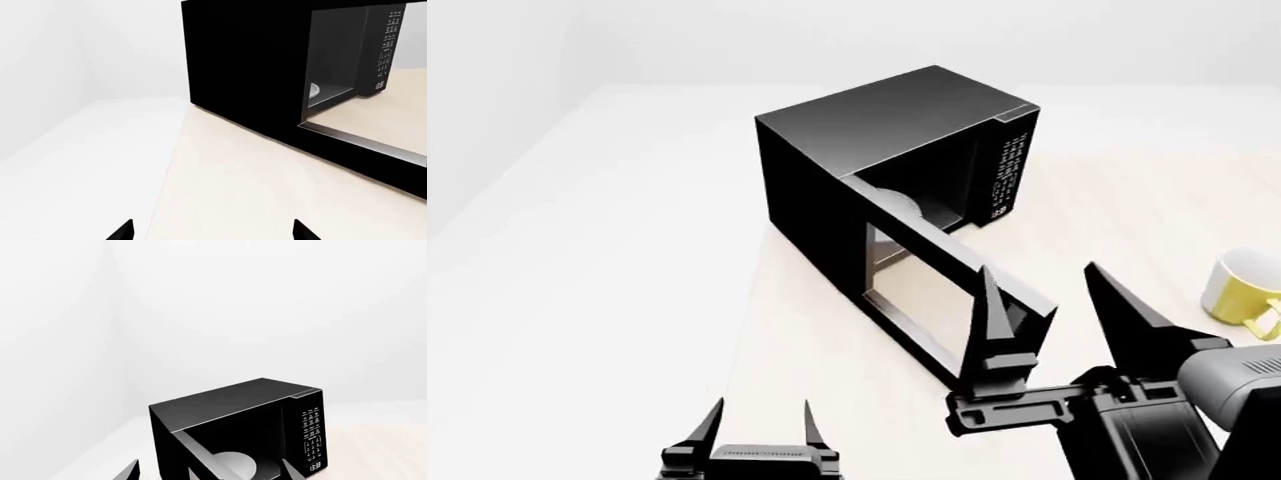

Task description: Close the microwave.

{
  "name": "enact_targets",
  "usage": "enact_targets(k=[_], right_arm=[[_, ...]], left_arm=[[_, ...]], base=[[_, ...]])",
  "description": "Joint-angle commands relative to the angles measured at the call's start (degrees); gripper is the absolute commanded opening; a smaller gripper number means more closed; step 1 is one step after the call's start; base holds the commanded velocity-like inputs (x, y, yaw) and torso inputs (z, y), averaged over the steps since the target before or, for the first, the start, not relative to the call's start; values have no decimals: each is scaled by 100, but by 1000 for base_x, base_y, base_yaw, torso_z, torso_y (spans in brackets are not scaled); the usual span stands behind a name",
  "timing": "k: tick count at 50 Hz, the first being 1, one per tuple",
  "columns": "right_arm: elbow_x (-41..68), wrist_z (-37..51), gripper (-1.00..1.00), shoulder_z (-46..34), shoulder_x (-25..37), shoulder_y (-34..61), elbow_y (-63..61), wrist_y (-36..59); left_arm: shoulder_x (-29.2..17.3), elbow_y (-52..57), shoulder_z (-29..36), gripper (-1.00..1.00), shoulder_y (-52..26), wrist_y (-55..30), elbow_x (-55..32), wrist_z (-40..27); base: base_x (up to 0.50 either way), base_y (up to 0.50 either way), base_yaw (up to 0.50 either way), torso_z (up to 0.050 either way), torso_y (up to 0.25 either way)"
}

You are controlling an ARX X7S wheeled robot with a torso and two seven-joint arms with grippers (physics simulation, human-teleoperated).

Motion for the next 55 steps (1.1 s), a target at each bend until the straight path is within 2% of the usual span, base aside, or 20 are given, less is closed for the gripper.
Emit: enact_targets(k=[1, 27, 36, 55], right_arm=[[153, 163, 100, 13, 56, 82, 23, 9], [205, 111, 100, -171, 88, 381, -68, -20], [252, 173, 100, -251, 67, 502, -10, 52], [373, 329, 100, -349, 108, 711, -44, 152]], left_arm=[[2, 1, 1, 100, -1, 0, 0, 0], [2, 1, 1, 100, -1, 0, 0, 0], [2, 1, 1, 100, -1, 0, 0, 0], [2, 1, 1, 100, -1, 0, 0, 0]], base=[[31, 0, 0, 0, 0], [112, 96, 0, 0, 0], [444, 0, 0, 0, 0], [0, 0, 0, 0, 0]])
